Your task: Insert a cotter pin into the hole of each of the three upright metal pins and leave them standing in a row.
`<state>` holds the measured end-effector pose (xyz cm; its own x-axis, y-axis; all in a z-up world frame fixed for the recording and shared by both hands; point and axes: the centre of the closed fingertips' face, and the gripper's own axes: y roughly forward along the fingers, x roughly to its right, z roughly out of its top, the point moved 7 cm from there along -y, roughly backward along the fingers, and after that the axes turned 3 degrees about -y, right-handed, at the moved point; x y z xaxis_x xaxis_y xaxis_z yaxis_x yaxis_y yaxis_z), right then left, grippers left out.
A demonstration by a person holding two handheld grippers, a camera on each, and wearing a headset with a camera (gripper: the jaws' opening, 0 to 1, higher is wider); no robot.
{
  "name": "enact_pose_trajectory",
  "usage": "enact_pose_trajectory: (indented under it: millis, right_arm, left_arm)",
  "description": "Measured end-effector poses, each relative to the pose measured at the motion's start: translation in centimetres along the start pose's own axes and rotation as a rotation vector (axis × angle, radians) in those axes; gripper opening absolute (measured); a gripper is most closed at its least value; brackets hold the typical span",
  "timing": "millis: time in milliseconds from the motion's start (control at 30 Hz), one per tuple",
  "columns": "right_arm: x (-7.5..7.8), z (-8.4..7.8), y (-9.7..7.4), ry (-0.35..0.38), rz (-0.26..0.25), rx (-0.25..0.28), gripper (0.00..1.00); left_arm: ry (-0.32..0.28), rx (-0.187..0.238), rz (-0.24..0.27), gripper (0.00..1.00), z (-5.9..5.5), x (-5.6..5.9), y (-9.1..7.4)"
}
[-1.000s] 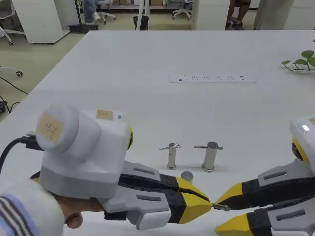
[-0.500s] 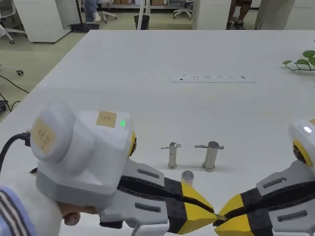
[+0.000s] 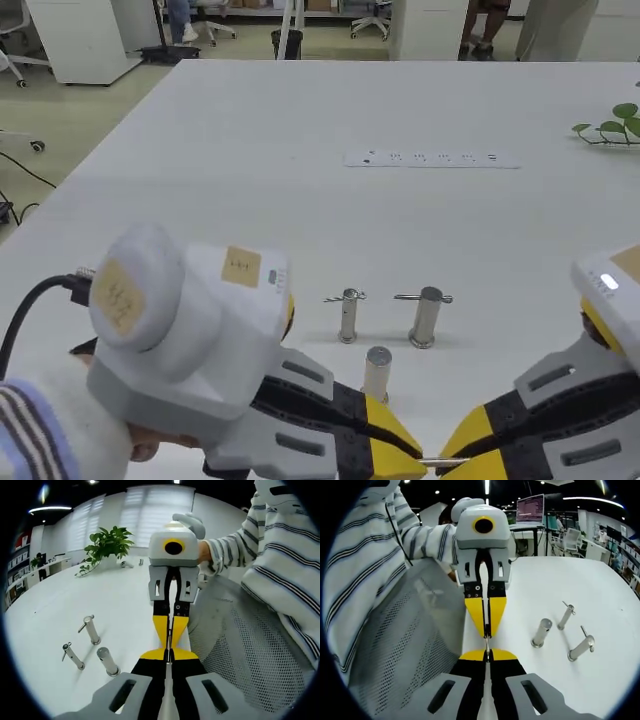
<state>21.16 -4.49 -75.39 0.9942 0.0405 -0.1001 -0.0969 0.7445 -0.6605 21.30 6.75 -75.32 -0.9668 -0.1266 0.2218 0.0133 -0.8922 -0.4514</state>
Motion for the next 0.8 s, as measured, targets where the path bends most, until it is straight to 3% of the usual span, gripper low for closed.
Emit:
enact_pose_trajectory:
  millis: [333,667,800]
  right_arm:
    - [0.8,0.0,-0.4,-0.007,-0.04,0.004,0.03]
    - [2.6,-0.3,-1.5,0.026,-0.119,0.014,0.03]
    - [3.8,-0.4,-2.1,0.028,-0.15,0.01,0.03]
  left_arm:
    - [-0.049,0.021,0.035,0.02,0.2,-0.7,-0.1]
    - [0.033,0.051,0.139,0.09,0.7,-2.4,-0.1]
    - [0.045,0.074,0.206,0.19,1.0,-3.5,-0.5]
